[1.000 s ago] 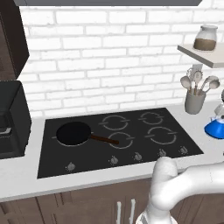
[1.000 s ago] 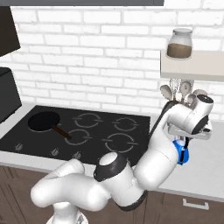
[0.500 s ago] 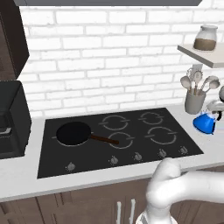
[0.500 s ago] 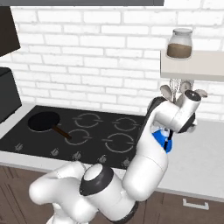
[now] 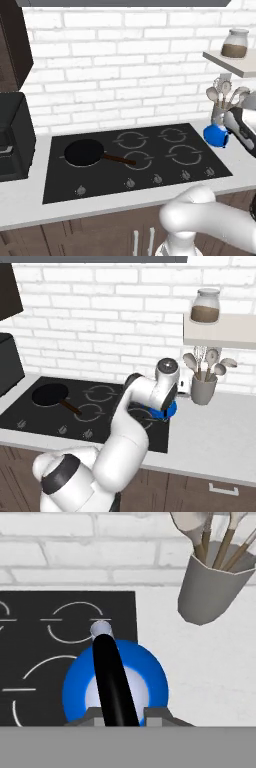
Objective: Pick the kettle from the counter and place it on a stove burner. Then turn the burner on.
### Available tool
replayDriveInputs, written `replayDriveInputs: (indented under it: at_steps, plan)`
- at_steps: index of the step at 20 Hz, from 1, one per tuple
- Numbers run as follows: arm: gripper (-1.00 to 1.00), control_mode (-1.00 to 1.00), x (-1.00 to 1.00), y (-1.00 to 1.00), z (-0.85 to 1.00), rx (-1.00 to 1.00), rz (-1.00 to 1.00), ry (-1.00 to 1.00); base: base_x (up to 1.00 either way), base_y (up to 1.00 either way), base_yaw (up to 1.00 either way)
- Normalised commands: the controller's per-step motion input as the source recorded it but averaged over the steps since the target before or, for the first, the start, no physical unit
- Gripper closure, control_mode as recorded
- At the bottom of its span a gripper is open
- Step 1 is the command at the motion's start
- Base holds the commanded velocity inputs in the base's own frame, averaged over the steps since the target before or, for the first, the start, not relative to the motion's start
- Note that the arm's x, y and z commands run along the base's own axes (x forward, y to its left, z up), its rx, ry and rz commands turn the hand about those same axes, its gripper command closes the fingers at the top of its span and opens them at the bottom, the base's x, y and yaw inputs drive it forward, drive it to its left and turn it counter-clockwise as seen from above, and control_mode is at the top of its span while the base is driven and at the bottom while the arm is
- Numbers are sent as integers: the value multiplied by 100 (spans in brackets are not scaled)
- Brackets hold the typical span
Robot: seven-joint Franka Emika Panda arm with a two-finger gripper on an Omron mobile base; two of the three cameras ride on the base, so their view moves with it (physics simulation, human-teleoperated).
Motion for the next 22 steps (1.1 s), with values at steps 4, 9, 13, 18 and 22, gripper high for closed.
replayDriveInputs:
  at_steps: [4,9,13,18,22]
  plan:
    - [100,-100,4,100,30,-34,0,24,0,0,0]
    - [100,-100,20,73,2,-10,0,27,0,0,0]
    - [100,-100,6,1,-22,15,0,-6,0,0,0]
    - [100,-100,10,0,-19,18,0,0,0,0,0]
    - [100,-100,25,10,-22,3,0,0,0,0,0]
